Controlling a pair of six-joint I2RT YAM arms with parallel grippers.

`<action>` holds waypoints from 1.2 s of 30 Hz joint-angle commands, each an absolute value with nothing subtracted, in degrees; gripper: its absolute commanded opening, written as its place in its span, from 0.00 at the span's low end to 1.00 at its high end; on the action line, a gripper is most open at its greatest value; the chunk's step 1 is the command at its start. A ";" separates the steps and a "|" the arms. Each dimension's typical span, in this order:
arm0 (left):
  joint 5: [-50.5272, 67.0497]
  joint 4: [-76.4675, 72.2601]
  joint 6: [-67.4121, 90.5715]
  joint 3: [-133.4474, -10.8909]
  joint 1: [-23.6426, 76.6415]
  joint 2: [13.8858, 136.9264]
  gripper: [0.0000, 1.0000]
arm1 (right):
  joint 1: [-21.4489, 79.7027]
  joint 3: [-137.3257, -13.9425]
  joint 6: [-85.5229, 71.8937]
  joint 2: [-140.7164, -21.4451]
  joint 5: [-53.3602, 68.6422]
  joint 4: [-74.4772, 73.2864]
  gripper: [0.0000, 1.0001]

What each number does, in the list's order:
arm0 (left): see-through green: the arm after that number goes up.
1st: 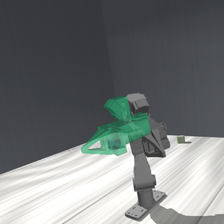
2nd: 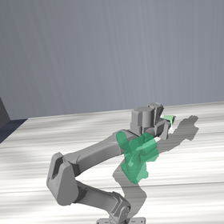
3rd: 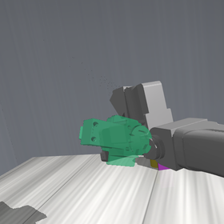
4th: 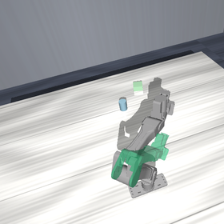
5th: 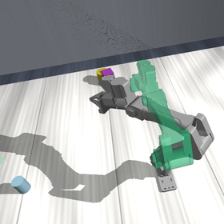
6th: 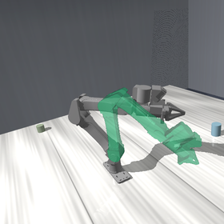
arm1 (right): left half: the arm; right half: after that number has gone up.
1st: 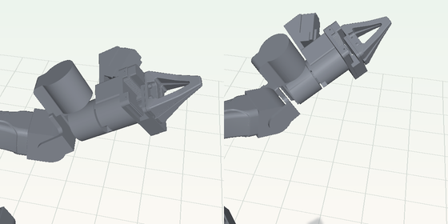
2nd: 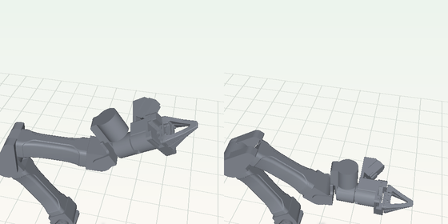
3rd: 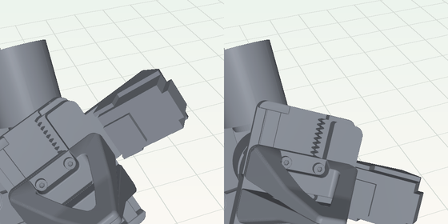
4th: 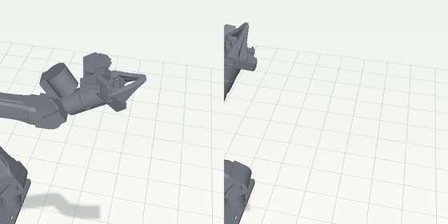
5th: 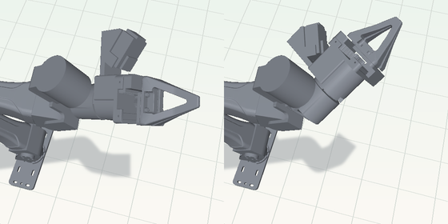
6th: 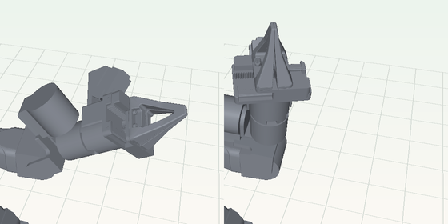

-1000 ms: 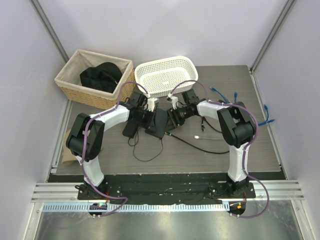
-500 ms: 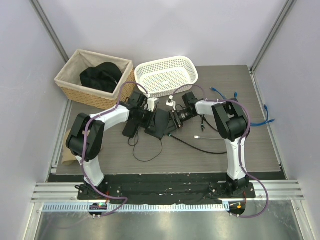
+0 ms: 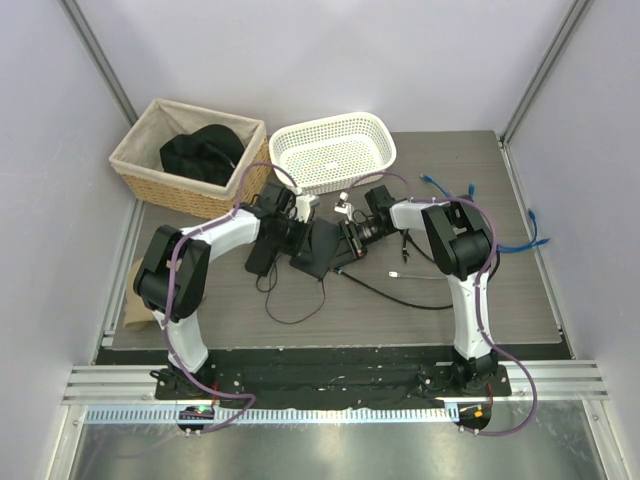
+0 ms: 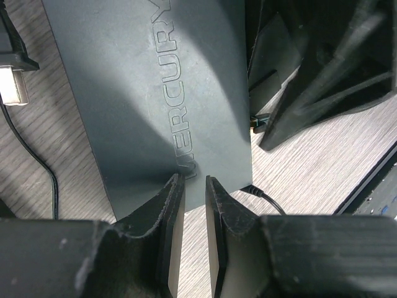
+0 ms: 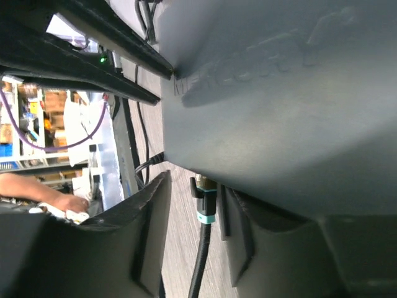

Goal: Pull the plug from the switch port

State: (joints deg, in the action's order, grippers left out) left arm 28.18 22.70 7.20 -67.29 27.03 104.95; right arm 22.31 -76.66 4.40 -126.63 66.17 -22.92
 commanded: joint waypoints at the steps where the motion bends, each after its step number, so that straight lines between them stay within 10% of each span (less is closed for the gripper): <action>1: 24.70 23.99 6.06 -66.88 27.16 107.67 0.25 | 23.38 -73.04 4.40 -131.75 47.29 -24.88 0.39; 10: 23.99 29.79 6.24 -71.98 24.79 101.52 0.61 | 22.77 -73.39 5.01 -129.03 51.14 -24.87 0.19; 19: 29.77 30.06 10.63 -63.82 21.00 96.50 0.63 | 21.89 -78.13 1.16 -129.81 56.25 -27.51 0.01; 36: 31.82 22.41 17.05 -68.47 21.80 109.86 0.21 | 20.04 -79.01 1.84 -137.19 47.38 -32.25 0.01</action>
State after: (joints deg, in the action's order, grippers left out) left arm 35.42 24.60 16.58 -66.96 21.37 106.50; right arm 20.45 -81.56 2.17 -130.89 65.93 -28.03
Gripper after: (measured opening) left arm 0.230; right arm 0.221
